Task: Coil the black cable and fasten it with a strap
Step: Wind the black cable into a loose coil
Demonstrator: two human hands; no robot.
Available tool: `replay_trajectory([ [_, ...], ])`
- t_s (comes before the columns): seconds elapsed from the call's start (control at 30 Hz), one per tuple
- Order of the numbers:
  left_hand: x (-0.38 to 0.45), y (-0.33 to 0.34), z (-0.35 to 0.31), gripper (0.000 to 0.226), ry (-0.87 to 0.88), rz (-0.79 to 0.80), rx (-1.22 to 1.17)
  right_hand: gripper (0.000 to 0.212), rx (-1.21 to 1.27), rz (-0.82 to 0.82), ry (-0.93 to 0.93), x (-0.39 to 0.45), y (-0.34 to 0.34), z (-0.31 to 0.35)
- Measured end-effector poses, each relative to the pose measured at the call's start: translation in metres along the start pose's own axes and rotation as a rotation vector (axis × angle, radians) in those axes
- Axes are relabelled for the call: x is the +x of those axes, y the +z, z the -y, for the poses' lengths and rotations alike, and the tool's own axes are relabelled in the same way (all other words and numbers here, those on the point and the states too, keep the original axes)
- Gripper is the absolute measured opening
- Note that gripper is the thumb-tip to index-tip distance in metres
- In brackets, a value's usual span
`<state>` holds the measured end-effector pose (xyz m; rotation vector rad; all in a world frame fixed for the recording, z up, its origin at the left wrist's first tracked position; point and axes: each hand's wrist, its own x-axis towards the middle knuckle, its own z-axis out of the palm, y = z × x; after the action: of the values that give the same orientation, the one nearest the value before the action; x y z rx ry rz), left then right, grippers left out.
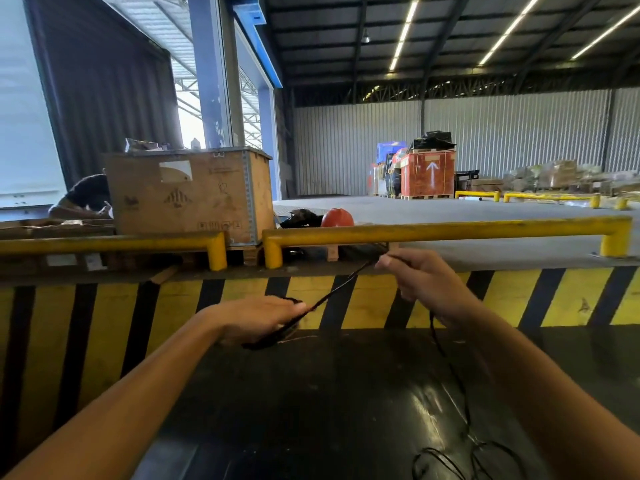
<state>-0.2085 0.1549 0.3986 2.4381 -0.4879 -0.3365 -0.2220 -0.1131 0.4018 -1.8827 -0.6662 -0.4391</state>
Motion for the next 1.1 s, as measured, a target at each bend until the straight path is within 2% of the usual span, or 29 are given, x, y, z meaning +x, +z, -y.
replay_trajectory([
  [0.1,-0.01,0.0,-0.007,0.043,0.07,0.319,-0.258,0.021,-0.014,-0.177,-0.008,0.012,0.004,-0.002],
  [0.2,-0.014,-0.003,-0.015,0.042,0.233,0.534,-0.573,0.022,-0.125,-0.297,0.047,0.014,0.022,-0.01],
  [0.27,-0.014,-0.005,-0.024,0.048,0.384,0.629,-0.805,0.025,-0.172,-0.23,0.077,0.005,0.041,-0.016],
  [0.3,-0.012,-0.007,-0.03,0.049,0.463,0.627,-0.907,0.025,-0.16,-0.139,0.094,-0.003,0.054,-0.018],
  [0.37,-0.008,-0.01,-0.043,0.048,0.569,0.485,-1.064,0.022,-0.146,0.116,0.108,-0.022,0.087,-0.022],
  [0.43,-0.003,-0.013,-0.05,0.045,0.602,0.206,-1.131,0.017,-0.16,0.375,0.131,-0.039,0.117,-0.023],
  [0.5,0.005,-0.015,-0.046,0.043,0.566,-0.074,-1.108,0.015,-0.21,0.54,0.148,-0.047,0.127,-0.023],
  [0.6,0.01,-0.011,-0.026,0.036,0.456,-0.322,-0.807,0.013,-0.306,0.542,0.072,-0.04,0.103,-0.014],
  [0.67,0.008,-0.009,-0.013,0.03,0.35,-0.386,-0.386,0.013,-0.39,0.412,-0.027,-0.03,0.076,-0.005],
  [0.7,0.008,-0.008,-0.008,0.026,0.283,-0.37,-0.156,0.015,-0.433,0.313,-0.069,-0.024,0.061,-0.002],
  [0.77,0.006,-0.001,0.0,0.022,0.172,-0.195,0.116,0.015,-0.479,0.086,-0.142,-0.011,0.034,0.004],
  [0.8,0.004,0.003,0.001,0.027,0.142,-0.068,0.113,0.012,-0.48,-0.025,-0.178,-0.005,0.024,0.006],
  [0.87,-0.002,0.013,0.0,0.034,0.136,0.18,-0.141,0.007,-0.429,-0.215,-0.229,0.005,0.012,0.004],
  [0.93,-0.007,0.016,-0.006,0.038,0.211,0.352,-0.459,0.008,-0.368,-0.345,-0.223,0.008,0.012,0.0],
  [1.0,-0.009,0.015,-0.017,0.044,0.316,0.493,-0.726,0.013,-0.363,-0.384,-0.174,0.006,0.018,-0.005],
  [1.07,-0.01,0.013,-0.031,0.048,0.452,0.602,-0.948,0.021,-0.361,-0.305,-0.091,-0.003,0.032,-0.012],
  [1.1,-0.01,0.012,-0.038,0.049,0.525,0.597,-1.033,0.021,-0.331,-0.222,-0.035,-0.01,0.043,-0.014],
])
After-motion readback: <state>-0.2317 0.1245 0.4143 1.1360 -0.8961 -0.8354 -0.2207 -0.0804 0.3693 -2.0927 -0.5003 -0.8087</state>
